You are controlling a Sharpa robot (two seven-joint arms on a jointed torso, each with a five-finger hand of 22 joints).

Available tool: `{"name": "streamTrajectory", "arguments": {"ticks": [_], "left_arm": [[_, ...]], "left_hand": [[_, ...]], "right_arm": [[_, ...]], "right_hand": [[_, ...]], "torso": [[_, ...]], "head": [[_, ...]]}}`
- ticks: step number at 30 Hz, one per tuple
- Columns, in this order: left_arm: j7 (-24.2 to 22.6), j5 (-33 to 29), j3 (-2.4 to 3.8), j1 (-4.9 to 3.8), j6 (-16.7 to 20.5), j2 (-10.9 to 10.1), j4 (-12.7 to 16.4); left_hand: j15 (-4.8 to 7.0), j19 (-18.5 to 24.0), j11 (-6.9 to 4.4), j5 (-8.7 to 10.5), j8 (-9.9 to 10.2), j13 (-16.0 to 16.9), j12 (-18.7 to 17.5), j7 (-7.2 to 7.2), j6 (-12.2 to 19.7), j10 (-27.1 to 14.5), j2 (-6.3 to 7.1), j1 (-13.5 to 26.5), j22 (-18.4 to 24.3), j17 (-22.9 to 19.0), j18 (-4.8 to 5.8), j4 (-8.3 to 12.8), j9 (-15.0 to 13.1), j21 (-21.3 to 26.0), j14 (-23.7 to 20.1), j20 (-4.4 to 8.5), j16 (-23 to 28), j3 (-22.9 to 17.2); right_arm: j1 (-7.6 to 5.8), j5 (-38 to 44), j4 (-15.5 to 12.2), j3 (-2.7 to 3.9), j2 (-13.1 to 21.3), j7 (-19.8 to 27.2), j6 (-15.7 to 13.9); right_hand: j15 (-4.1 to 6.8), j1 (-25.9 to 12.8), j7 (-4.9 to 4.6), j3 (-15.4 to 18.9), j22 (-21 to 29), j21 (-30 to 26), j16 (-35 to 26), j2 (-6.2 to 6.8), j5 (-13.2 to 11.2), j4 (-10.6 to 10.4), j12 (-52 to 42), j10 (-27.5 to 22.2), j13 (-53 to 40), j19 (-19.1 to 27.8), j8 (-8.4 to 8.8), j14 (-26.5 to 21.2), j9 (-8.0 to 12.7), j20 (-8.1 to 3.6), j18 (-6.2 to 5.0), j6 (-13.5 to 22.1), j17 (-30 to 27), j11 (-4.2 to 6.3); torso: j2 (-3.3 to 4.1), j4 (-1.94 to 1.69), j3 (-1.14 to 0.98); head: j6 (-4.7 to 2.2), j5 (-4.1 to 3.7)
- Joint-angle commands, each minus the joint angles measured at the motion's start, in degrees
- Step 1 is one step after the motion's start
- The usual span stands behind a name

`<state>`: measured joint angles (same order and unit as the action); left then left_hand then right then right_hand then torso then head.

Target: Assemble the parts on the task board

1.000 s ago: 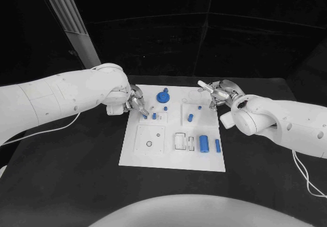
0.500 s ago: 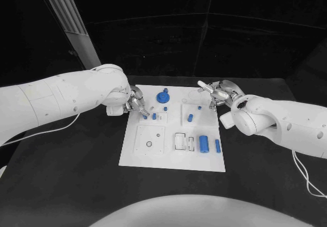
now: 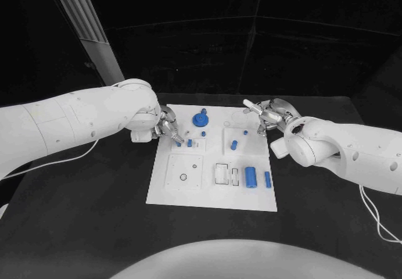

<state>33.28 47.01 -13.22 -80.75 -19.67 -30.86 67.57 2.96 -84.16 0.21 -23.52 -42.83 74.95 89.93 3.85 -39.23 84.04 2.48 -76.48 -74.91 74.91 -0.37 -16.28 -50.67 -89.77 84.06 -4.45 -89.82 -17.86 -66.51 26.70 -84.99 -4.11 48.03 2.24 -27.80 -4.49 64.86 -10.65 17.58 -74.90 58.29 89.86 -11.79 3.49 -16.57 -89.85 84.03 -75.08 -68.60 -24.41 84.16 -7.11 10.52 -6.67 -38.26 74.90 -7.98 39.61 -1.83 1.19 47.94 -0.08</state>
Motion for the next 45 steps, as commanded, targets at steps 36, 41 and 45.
{"name": "streamTrajectory", "arguments": {"ticks": [36, 41, 45], "left_arm": [[2.23, 1.12, -0.22, 0.42, -1.21, -0.34, 0.19], [2.17, 1.15, -0.22, 0.42, -0.85, -0.48, 0.23], [1.95, 1.16, -0.22, 0.42, -0.52, -0.56, 0.23]], "left_hand": [[-0.77, -5.84, 0.95, 6.19, 0.03, 15.05, 0.07, 0.76, 0.21, 5.96, 0.79, 6.4, -15.09, 15.09, 0.37, -0.25, 0.01, -0.23, 5.94, -0.12, -0.18, 11.85], [-0.89, -5.84, 1.06, 5.94, 0.05, 15.05, 0.07, 0.88, 0.28, 5.96, 0.67, 8.12, -15.09, 15.09, 0.37, -0.32, 0.01, -0.23, 5.94, -0.23, -0.18, 13.86], [-0.95, -5.84, 1.1, 5.03, 0.08, 15.05, 0.07, 0.92, 0.42, 5.96, 0.23, 9.05, -15.09, 15.09, 0.37, -0.35, 0.01, -0.23, 5.94, -0.3, -0.18, 14.91]], "right_arm": [[-0.09, -0.13, -0.05, 0.03, 0.01, 0.47, -0.13], [-0.09, -0.13, -0.03, 0.03, -0.02, 0.46, -0.1], [-0.09, -0.13, -0.01, 0.03, -0.03, 0.46, -0.1]], "right_hand": [[0.35, 0.34, -1.23, 0.43, -4.31, 0.03, 0.14, -0.31, 0.23, -0.07, -0.15, 5.97, -14.92, -0.1, -0.48, 5.84, 0.06, -0.19, -0.41, -0.23, 15.1, 0.28], [0.35, 0.34, -1.23, 0.43, -4.31, 0.03, 0.14, -0.31, 0.23, -0.07, -0.15, 5.97, -14.92, -0.1, -0.48, 5.84, 0.06, -0.19, -0.41, -0.23, 15.1, 0.28], [0.36, 0.35, -1.22, 0.45, -4.31, -0.02, 0.14, -0.35, 0.24, -0.06, -0.15, 5.97, -14.92, -0.09, -0.53, 5.84, 0.07, -0.2, -0.42, -0.24, 15.1, 0.29]], "torso": [[-0.02, -0.01, 0.01], [0.01, 0.0, 0.01], [0.01, 0.0, 0.03]], "head": [[0.09, -0.17], [-0.02, -0.22], [-0.04, -0.22]]}}
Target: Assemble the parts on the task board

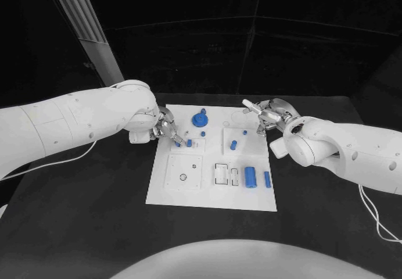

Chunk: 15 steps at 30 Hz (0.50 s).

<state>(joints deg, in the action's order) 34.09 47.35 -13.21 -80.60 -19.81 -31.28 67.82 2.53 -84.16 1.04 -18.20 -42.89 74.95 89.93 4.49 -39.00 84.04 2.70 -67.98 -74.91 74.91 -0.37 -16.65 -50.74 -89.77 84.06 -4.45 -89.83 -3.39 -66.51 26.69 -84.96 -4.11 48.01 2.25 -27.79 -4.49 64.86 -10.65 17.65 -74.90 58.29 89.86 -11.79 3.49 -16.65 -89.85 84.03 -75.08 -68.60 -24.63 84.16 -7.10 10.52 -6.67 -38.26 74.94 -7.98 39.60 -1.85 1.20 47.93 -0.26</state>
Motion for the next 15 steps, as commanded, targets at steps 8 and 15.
{"name": "streamTrajectory", "arguments": {"ticks": [8, 15], "left_arm": [[0.76, 0.82, -0.23, 0.27, 0.09, -0.29, -0.06], [0.22, 0.82, -0.23, 0.27, 0.33, -0.32, -0.22]], "left_hand": [[-0.63, -5.84, 0.35, -0.54, 0.13, 15.05, 0.07, 0.35, 0.37, 5.96, -0.51, 2.57, -15.09, 15.09, 0.37, -0.08, 0.04, -0.23, 5.94, -0.41, -0.17, 2.7], [-0.69, -5.84, 0.38, 0.19, 0.16, 15.05, 0.07, 0.38, 0.55, 5.96, -1.49, 5.39, -15.09, 15.09, 0.37, -0.19, 0.05, -0.23, 5.94, -0.49, -0.17, 5.05]], "right_arm": [[-0.09, -0.11, -0.05, 0.03, 0.0, 0.43, -0.17], [-0.09, -0.11, -0.08, 0.03, 0.03, 0.41, -0.22]], "right_hand": [[0.37, 0.35, -1.22, 0.37, -4.3, -0.02, 0.14, -0.35, 0.24, 0.01, -0.15, 5.97, -14.92, -0.08, -0.31, 5.84, 0.07, -0.2, -0.42, -0.24, 15.06, 0.29], [0.37, 0.35, -1.22, 0.37, -4.3, -0.02, 0.14, -0.35, 0.24, 0.01, -0.15, 5.97, -14.92, -0.08, -0.31, 5.84, 0.07, -0.2, -0.42, -0.24, 15.06, 0.29]], "torso": [[0.02, 0.03, 0.0], [0.02, 0.03, 0.0]], "head": [[-0.04, -0.1], [-0.07, -0.11]]}}
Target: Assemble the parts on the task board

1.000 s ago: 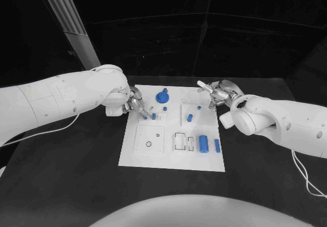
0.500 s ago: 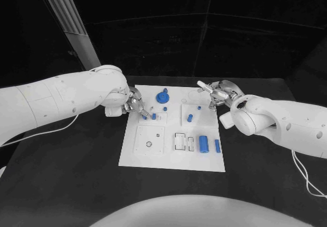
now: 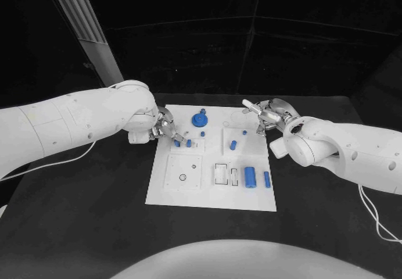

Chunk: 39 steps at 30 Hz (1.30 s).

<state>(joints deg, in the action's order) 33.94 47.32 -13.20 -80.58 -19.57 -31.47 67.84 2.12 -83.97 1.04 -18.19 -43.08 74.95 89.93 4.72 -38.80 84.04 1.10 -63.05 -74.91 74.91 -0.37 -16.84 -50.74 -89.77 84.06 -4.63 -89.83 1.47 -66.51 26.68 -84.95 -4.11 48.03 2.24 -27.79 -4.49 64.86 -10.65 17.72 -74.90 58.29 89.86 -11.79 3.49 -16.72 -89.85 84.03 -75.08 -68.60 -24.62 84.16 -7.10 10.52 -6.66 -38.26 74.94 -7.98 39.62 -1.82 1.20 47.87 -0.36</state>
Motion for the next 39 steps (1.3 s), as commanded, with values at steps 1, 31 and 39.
{"name": "streamTrajectory", "arguments": {"ticks": [1, 31, 39], "left_arm": [[0.31, 0.85, -0.23, 0.25, 0.07, -0.1, -0.27], [-0.09, 0.85, -0.23, 0.25, -0.31, -0.16, -0.53], [-1.0, 0.85, -0.23, 0.25, 0.04, -0.18, -0.51]], "left_hand": [[-0.28, -6.03, 0.38, 0.21, 0.35, 15.05, 0.07, 0.15, 0.36, 5.96, 0.06, 0.55, -15.09, 15.09, 0.37, 0.0, 0.06, -0.23, 5.94, -0.31, -0.17, 0.26], [0.16, -6.03, -0.21, -21.74, 1.71, 15.05, 0.07, -0.5, 0.12, 5.96, -1.36, -5.12, -15.09, 15.09, 0.37, 0.28, 1.13, -0.23, 5.94, 0.02, -0.17, -0.27], [0.17, -6.03, -0.2, -22.35, 1.73, 15.05, 0.07, -0.45, 0.04, 5.96, -1.1, -5.05, -15.09, 15.09, 0.37, 0.18, 1.17, -0.23, 5.94, 0.05, -0.17, -0.25]], "right_arm": [[-0.09, -0.1, -0.08, 0.03, 0.0, 0.42, -0.23], [-0.09, -0.1, -0.01, 0.03, 0.0, 0.36, -0.38], [-0.09, -0.09, 0.01, 0.03, -0.02, 0.32, -0.34]], "right_hand": [[0.37, 0.35, -1.22, 0.3, -4.3, -0.02, 0.14, -0.35, 0.24, 0.09, -0.15, 5.97, -14.92, -0.08, -0.31, 5.84, 0.07, -0.2, -0.42, -0.24, 15.06, 0.29], [0.38, 0.39, -1.21, 0.31, -4.32, 0.0, 0.14, -0.39, 0.25, 0.1, -0.15, 5.97, -14.92, -0.12, -0.36, 5.84, 0.08, -0.21, -0.41, -0.24, 15.06, 0.31], [0.38, 0.39, -1.21, 0.31, -4.32, 0.0, 0.14, -0.39, 0.25, 0.1, -0.15, 5.97, -14.92, -0.12, -0.36, 5.84, 0.08, -0.21, -0.41, -0.24, 15.06, 0.31]], "torso": [[0.0, 0.01, -0.02], [-0.02, 0.0, 0.0], [0.01, 0.0, 0.01]], "head": [[-0.01, -0.02], [-0.12, -0.16], [-0.11, -0.17]]}}
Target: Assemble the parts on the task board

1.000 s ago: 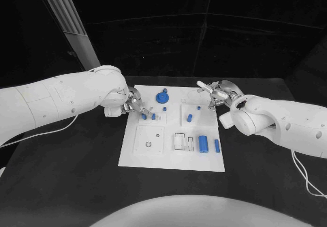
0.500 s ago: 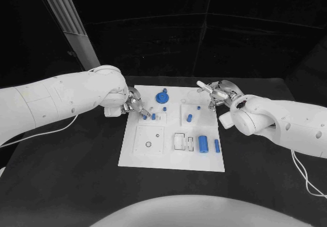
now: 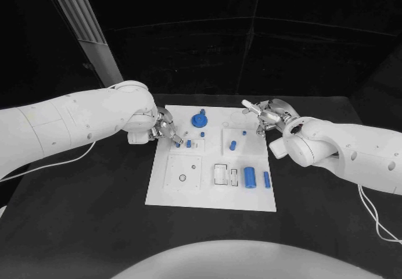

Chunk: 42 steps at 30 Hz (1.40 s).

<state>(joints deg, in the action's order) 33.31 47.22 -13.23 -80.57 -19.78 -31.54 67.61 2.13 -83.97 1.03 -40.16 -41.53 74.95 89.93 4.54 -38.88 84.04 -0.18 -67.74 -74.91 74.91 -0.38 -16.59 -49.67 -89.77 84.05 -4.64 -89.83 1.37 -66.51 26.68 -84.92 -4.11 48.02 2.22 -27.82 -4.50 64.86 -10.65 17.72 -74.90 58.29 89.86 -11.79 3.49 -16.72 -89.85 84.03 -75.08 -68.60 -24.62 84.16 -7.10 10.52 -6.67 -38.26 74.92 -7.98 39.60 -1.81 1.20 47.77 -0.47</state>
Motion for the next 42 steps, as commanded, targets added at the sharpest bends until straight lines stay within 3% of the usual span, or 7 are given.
{"name": "streamTrajectory", "arguments": {"ticks": [1, 4, 9, 13, 20, 30, 42], "left_arm": [[-0.49, 0.95, -0.21, 0.24, 0.32, -0.11, -0.3], [-0.73, 0.95, -0.21, 0.24, 0.4, -0.07, -0.35], [-1.47, 0.95, -0.21, 0.24, 0.75, 0.04, -0.51], [-2.09, 0.95, -0.21, 0.24, 1.03, 0.2, -0.84], [-2.12, 0.95, -0.2, 0.22, 1.08, 0.35, -1.74], [-2.66, 0.95, -0.19, -0.38, 0.79, 0.57, -2.87], [-3.77, 0.95, -0.19, -0.56, -0.51, 1.05, -3.3]], "left_hand": [[0.17, -6.03, -0.19, -0.38, 0.19, 15.05, 0.07, -0.27, 0.11, 5.96, 0.18, -0.36, -15.09, 15.09, 0.38, -0.07, 0.09, -0.23, 5.95, 0.05, -0.17, -0.15], [0.16, -6.03, -0.18, -0.32, 0.16, 15.05, 0.07, -0.27, 0.03, 5.96, 0.2, -0.23, -15.09, 15.09, 0.38, -0.11, 0.09, -0.23, 5.95, 0.05, -0.17, -0.1], [0.11, -6.03, -0.1, 1.73, 0.14, 15.05, 0.07, -0.18, -0.29, 5.96, 0.59, 1.22, -15.09, 15.09, 0.38, -0.18, 0.14, -0.23, 5.95, 0.04, -0.17, 0.66], [-0.04, -6.03, 0.05, 3.72, 0.02, 15.05, 0.07, -0.02, -0.67, 5.96, 1.74, 4.41, -15.09, 15.09, 0.38, -0.24, 0.09, -0.23, 5.95, -0.04, -0.17, 2.49], [-0.09, -6.03, -0.02, 4.04, -0.61, 15.05, 0.07, -0.13, -0.94, 5.96, 2.25, 7.14, -15.09, 15.09, 0.38, -0.25, -0.46, -0.23, 5.95, -0.13, -0.17, 3.69], [0.1, -6.03, -0.3, 3.92, -1.94, 15.05, 0.07, -0.46, -0.38, 5.96, 1.67, 4.77, -15.09, 15.09, 0.38, -0.01, -1.93, -0.23, 5.95, -0.05, -0.17, 2.69], [0.52, -6.03, -0.8, 2.75, -1.45, 15.05, 0.07, -0.98, -0.78, 5.96, 1.03, -0.1, -15.09, 15.09, 0.38, 0.23, -1.89, -0.23, 5.95, 0.29, -0.17, 0.66]], "right_arm": [[-0.09, -0.09, -0.03, 0.03, -0.02, 0.33, -0.3], [-0.09, -0.08, -0.02, 0.03, -0.04, 0.33, -0.3], [-0.09, -0.01, 0.0, 0.03, -0.07, 0.28, -0.31], [-0.09, 0.06, 0.01, 0.03, -0.07, 0.21, -0.32], [-0.09, 0.1, 0.04, 0.03, -0.11, 0.15, -0.26], [-0.09, 0.11, 0.23, 0.03, -0.32, 0.14, -0.22], [-0.09, 0.12, 0.23, 0.03, -0.4, 0.09, -0.27]], "right_hand": [[0.38, 0.38, -1.21, 0.31, -4.32, 0.0, 0.14, -0.39, 0.25, 0.1, -0.15, 5.97, -14.92, -0.12, -0.36, 5.84, 0.08, -0.21, -0.41, -0.24, 15.08, 0.3], [0.38, 0.41, -1.2, 0.32, -4.32, -0.02, 0.14, -0.41, 0.26, 0.11, -0.15, 5.97, -14.92, -0.12, -0.39, 5.84, 0.08, -0.22, -0.41, -0.23, 15.08, 0.31], [0.4, 0.44, -1.19, 0.33, -4.32, -0.06, 0.14, -0.46, 0.27, 0.12, -0.15, 5.97, -14.92, -0.12, -0.44, 5.84, 0.1, -0.23, -0.41, -0.23, 15.08, 0.32], [0.4, 0.44, -1.19, 0.33, -4.32, -0.06, 0.14, -0.46, 0.27, 0.12, -0.15, 5.97, -14.92, -0.12, -0.44, 5.84, 0.1, -0.23, -0.41, -0.23, 15.08, 0.32], [0.4, 0.44, -1.19, 0.33, -4.32, -0.06, 0.14, -0.46, 0.27, 0.12, -0.15, 5.97, -14.92, -0.12, -0.44, 5.84, 0.1, -0.23, -0.41, -0.23, 15.08, 0.32], [0.4, 0.44, -1.19, 0.33, -4.32, -0.06, 0.14, -0.46, 0.27, 0.12, -0.15, 5.97, -14.92, -0.12, -0.44, 5.84, 0.1, -0.23, -0.41, -0.23, 15.08, 0.32], [0.41, 0.52, -1.19, 0.32, -4.31, -0.13, 0.14, -0.53, 0.28, 0.14, -0.15, 5.97, -14.92, -0.1, -0.49, 5.84, 0.12, -0.24, -0.43, -0.21, 15.08, 0.33]], "torso": [[0.04, -0.02, 0.0], [0.03, -0.01, 0.0], [0.02, -0.02, 0.01], [0.03, 0.02, 0.02], [0.02, -0.01, 0.02], [0.01, 0.01, 0.03], [0.07, 0.01, -0.01]], "head": [[0.07, -0.01], [0.03, 0.0], [0.0, -0.13], [-0.1, -0.18], [-0.07, -0.3], [-0.19, -0.37], [-0.05, -0.37]]}}
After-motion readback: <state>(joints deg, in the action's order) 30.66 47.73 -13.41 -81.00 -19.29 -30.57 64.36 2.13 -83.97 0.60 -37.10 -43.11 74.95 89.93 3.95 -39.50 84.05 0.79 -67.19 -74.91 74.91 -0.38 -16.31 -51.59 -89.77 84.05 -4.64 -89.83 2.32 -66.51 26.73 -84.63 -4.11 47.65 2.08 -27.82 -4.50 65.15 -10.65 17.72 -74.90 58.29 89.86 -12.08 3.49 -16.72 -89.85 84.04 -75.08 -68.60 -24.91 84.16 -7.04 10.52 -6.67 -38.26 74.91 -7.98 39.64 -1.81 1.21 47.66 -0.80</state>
